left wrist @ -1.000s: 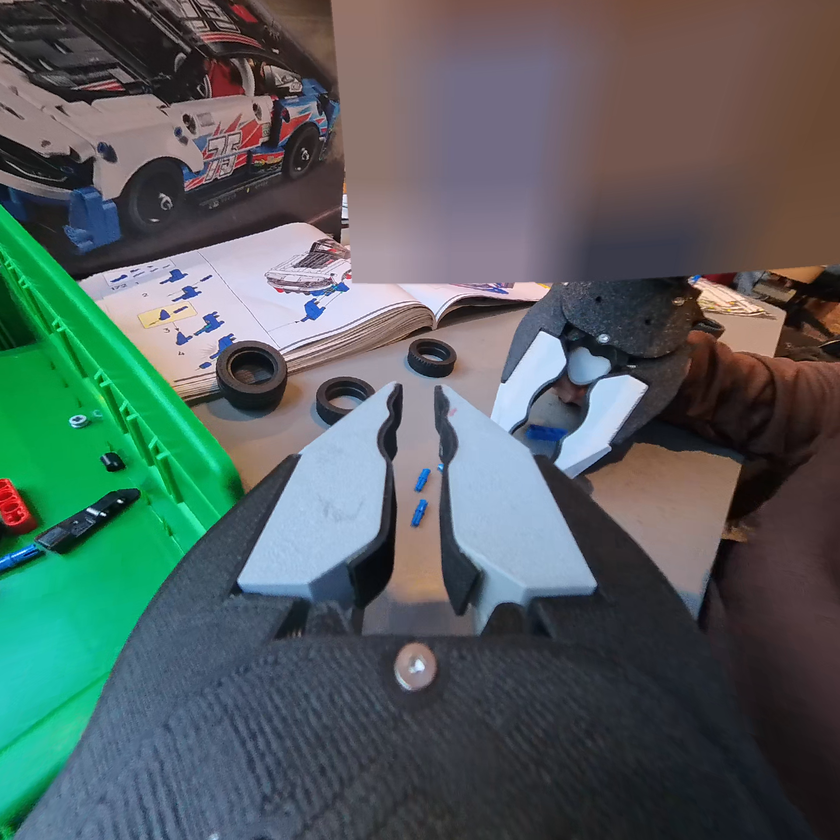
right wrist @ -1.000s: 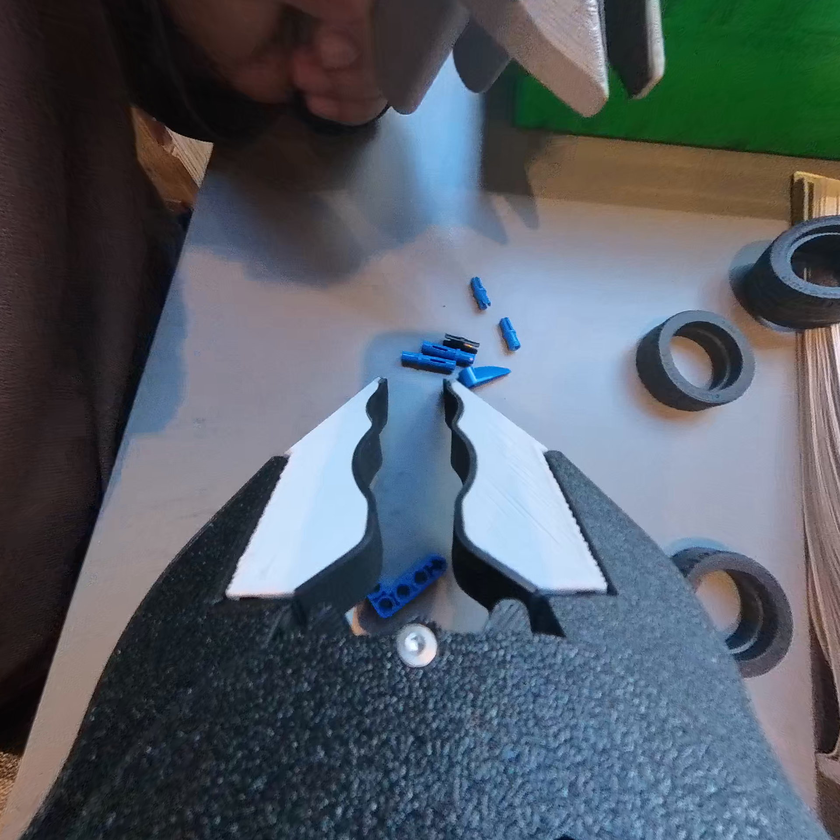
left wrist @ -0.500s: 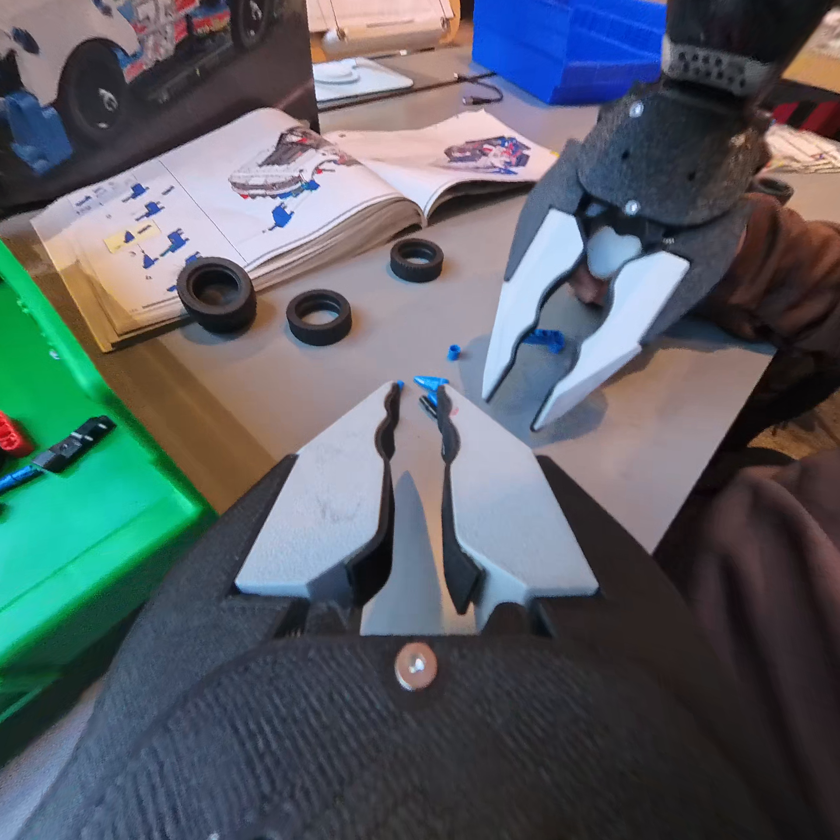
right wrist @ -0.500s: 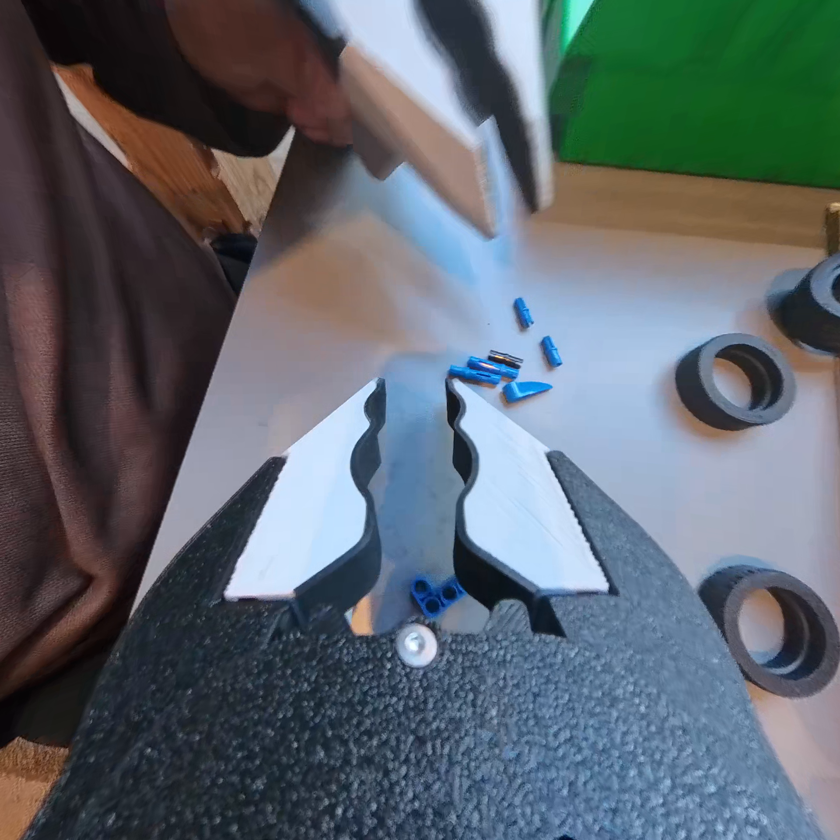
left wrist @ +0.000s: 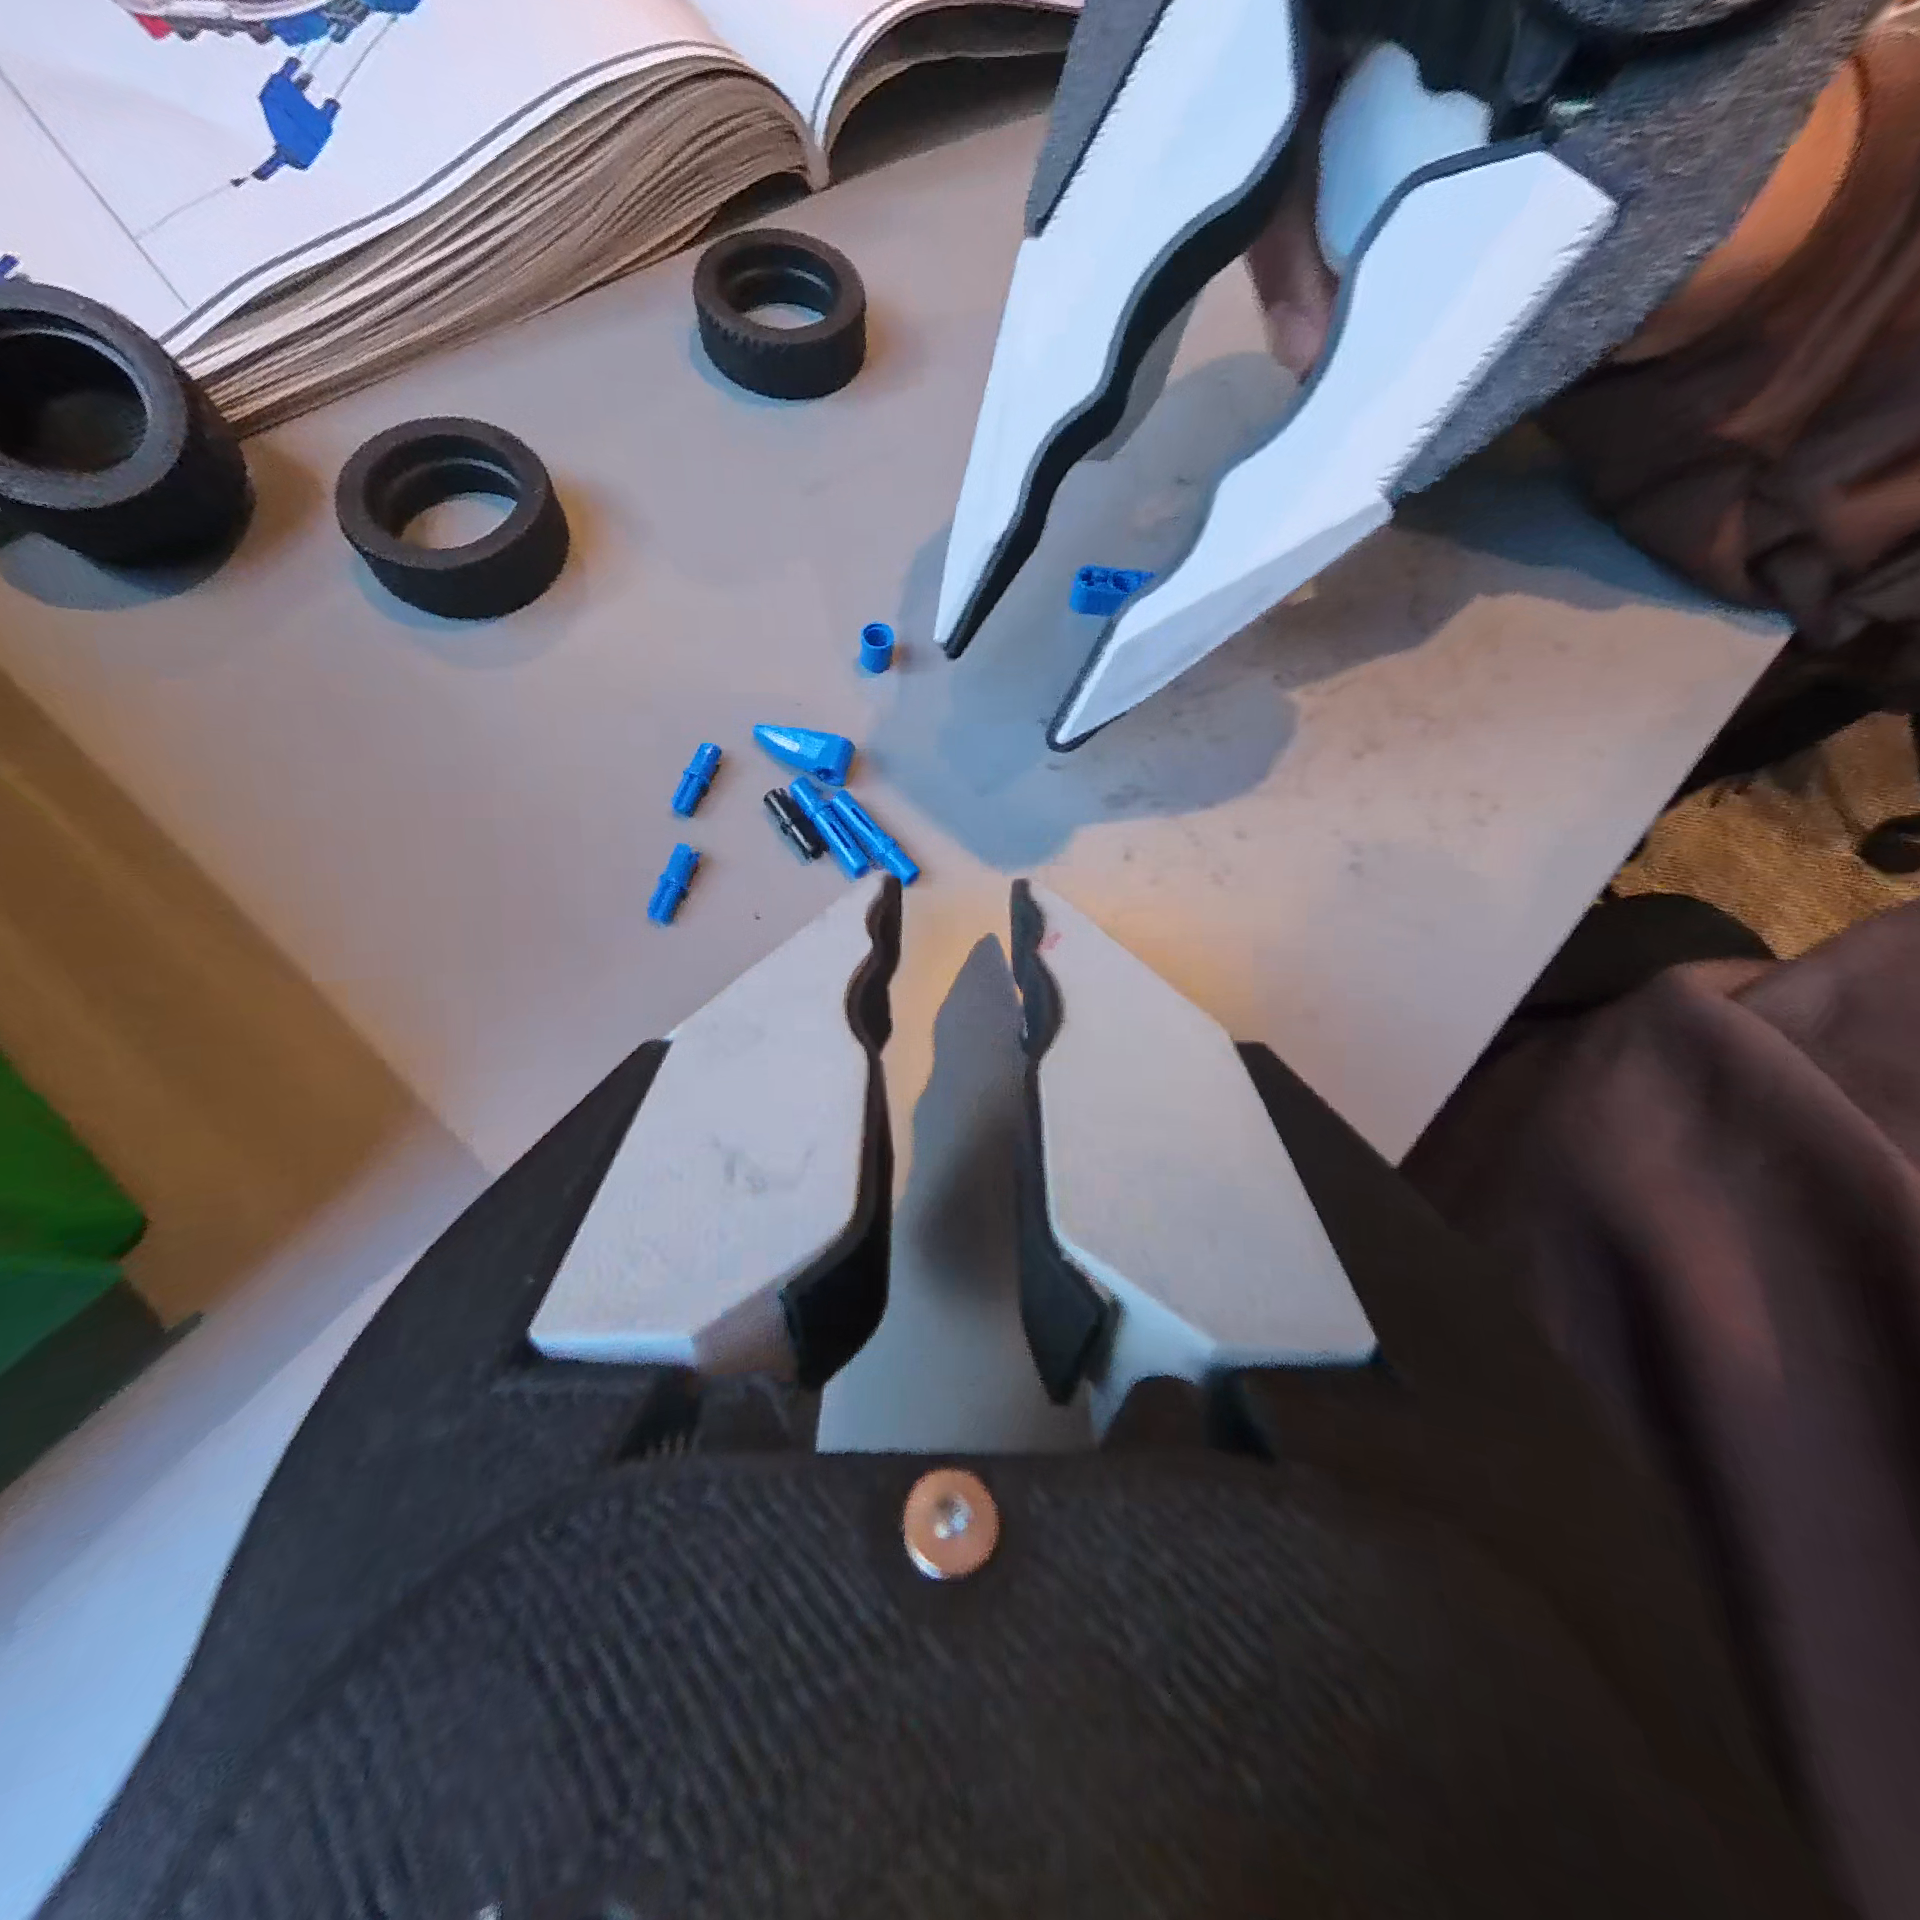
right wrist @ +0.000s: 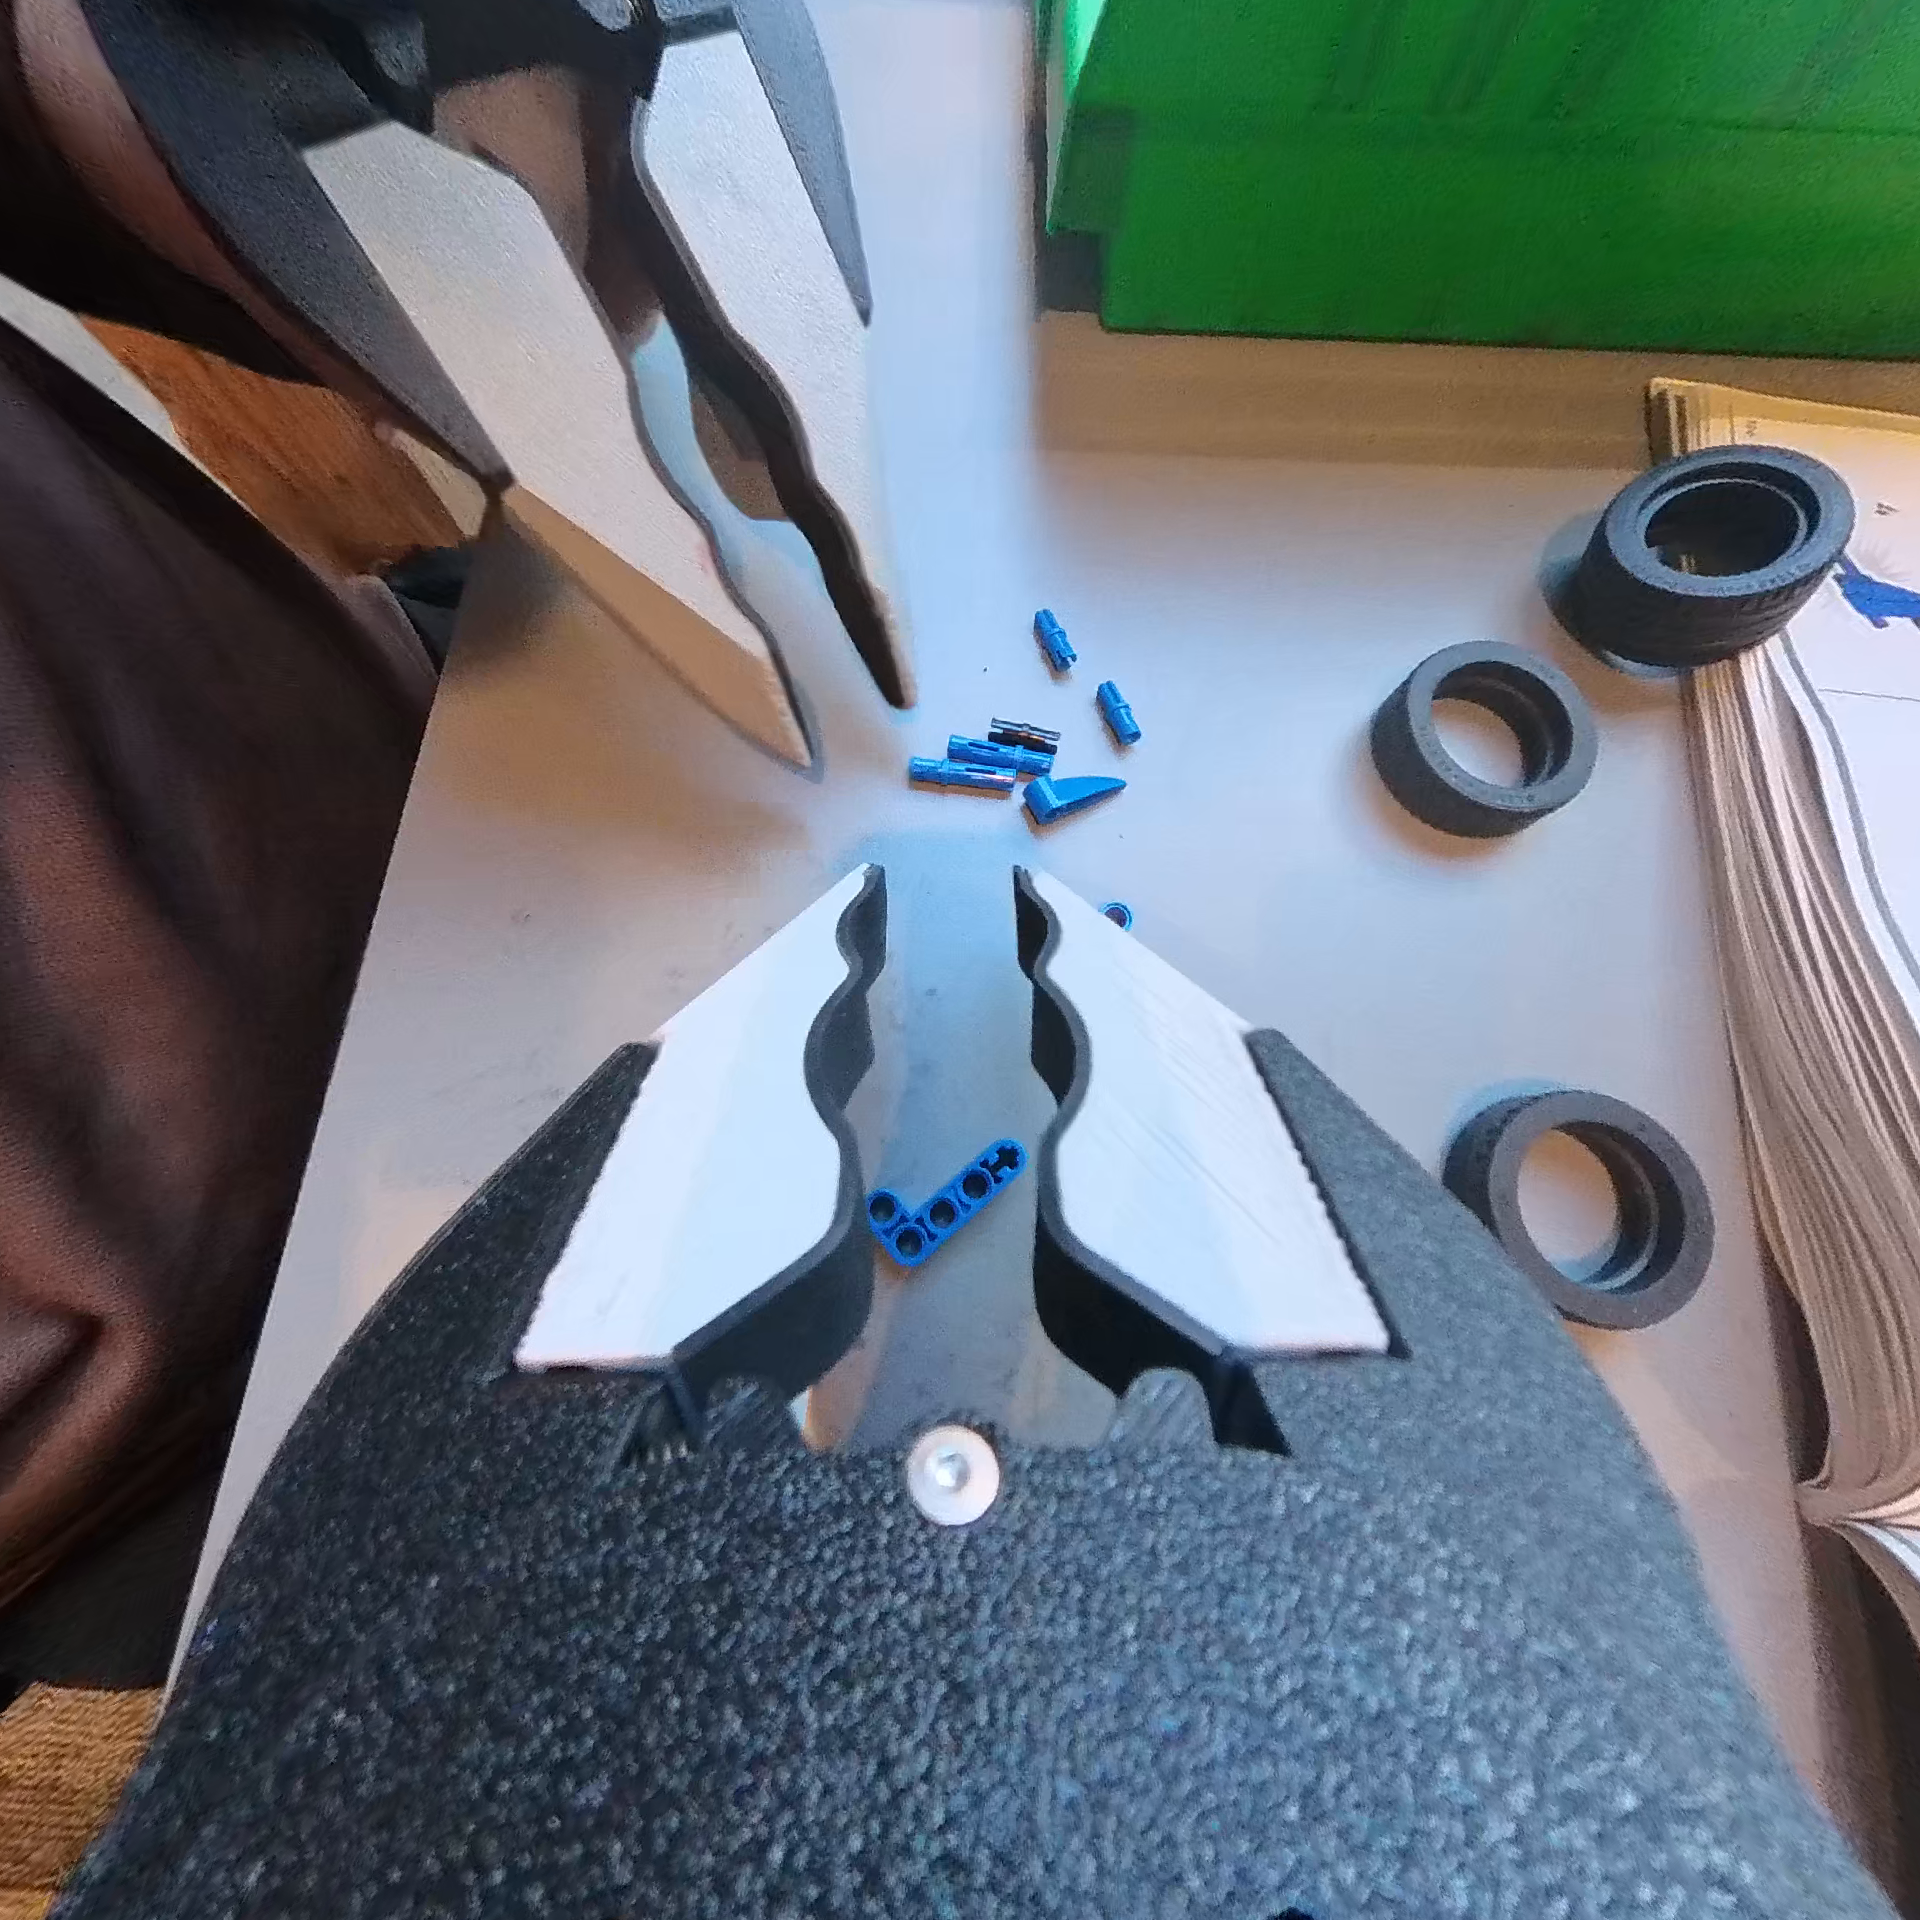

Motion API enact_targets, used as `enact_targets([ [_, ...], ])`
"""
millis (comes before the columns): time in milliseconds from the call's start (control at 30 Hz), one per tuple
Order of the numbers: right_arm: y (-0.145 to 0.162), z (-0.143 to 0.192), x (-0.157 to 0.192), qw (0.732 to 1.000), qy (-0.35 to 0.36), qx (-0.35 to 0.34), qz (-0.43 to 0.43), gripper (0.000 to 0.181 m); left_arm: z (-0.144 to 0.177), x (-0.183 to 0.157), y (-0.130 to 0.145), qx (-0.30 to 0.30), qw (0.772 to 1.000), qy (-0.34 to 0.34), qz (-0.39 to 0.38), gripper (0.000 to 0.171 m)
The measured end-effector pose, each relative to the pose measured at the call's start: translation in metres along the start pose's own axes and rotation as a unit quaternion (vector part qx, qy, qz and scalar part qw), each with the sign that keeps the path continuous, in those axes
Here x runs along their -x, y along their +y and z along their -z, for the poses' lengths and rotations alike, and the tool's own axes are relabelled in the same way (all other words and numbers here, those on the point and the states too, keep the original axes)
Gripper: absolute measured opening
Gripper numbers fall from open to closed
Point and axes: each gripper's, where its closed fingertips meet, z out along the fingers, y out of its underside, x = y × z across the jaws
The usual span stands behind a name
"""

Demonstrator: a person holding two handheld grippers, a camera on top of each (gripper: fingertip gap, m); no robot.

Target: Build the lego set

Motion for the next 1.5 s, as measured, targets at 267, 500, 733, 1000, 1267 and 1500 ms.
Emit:
enact_targets([
  [267, -0.004, 0.011, -0.003, 0.999, 0.028, -0.006, 0.014, 0.024, -0.016, 0.01, 0.001, 0.038, 0.999, -0.035, 0.002, 0.014],
  [500, 0.008, 0.03, -0.009, 0.999, 0.045, -0.006, 0.011, 0.024, -0.019, 0.012, 0.001, 0.049, 0.997, -0.043, -0.034, 0.002],
  [733, 0.025, 0.059, -0.009, 0.999, 0.042, -0.033, -0.004, 0.025, -0.02, -0.011, -0.012, 0.024, 0.998, 0.014, -0.051, 0.002],
  [1000, 0.015, 0.047, 0.008, 0.995, 0.065, -0.038, 0.06, 0.024, -0.03, -0.032, -0.022, 0.03, 0.992, 0.115, 0.038, 0.002],
  [1267, 0.004, 0.034, 0.01, 0.972, 0.157, -0.016, 0.172, 0.022, -0.024, -0.033, -0.029, 0.036, 0.963, 0.208, 0.167, 0.002],
  [1500, 0.008, 0.027, 0.007, 0.964, 0.177, 0.007, 0.197, 0.019, -0.026, -0.037, -0.032, 0.033, 0.956, 0.231, 0.178, 0.002],
])
